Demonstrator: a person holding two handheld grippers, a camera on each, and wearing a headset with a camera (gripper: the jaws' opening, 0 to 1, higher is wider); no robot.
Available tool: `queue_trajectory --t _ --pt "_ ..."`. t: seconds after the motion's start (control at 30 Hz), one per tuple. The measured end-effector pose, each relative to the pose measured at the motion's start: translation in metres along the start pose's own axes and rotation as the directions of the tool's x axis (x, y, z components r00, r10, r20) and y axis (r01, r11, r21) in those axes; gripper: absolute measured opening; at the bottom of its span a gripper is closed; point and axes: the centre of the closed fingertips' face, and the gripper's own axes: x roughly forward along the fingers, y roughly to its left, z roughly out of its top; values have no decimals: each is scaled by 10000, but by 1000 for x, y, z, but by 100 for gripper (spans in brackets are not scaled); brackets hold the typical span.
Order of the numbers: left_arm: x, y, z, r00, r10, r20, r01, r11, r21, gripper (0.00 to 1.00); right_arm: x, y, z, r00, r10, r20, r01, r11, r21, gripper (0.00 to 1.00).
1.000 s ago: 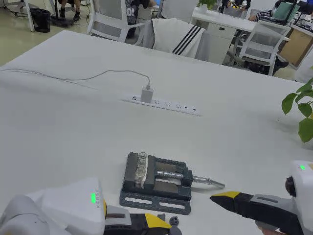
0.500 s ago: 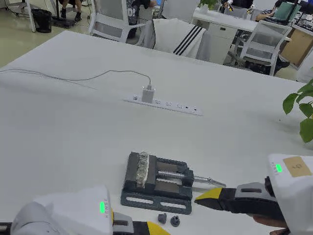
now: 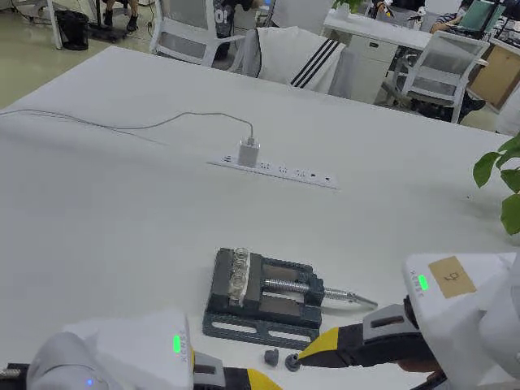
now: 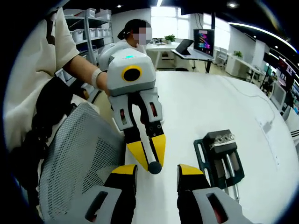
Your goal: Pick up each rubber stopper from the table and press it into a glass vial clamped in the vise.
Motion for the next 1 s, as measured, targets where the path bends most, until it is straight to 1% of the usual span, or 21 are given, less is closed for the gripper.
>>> queue_trajectory --t 0.1,0.23,0.4,0.57,0.87,1.0 --pt "0 0 -1 10000 3 -11 -3 10000 -28 5 2 1 0 9999 100 -68 -101 9999 -119 23" --pt "-1 -1 -2 10000 -4 -49 4 10000 -27 5 3 3 0 9992 290 -272 -298 9990 -323 18" --pt "0 -2 -3 9999 -49 -110 49 10000 53 5 4 4 -2 9982 407 -445 -428 9979 -479 12" --pt "0 -3 -4 9999 -72 -133 74 9999 140 5 5 6 -9 9949 520 -868 -580 9960 -681 11" --pt "1 -7 -6 9993 -236 -287 246 9990 362 5 6 10 -11 9931 689 -947 -754 9949 -669 9" --pt "2 -8 -5 9993 -270 -266 280 9989 384 5 7 10 -12 9920 711 -1039 -792 9939 -763 8"
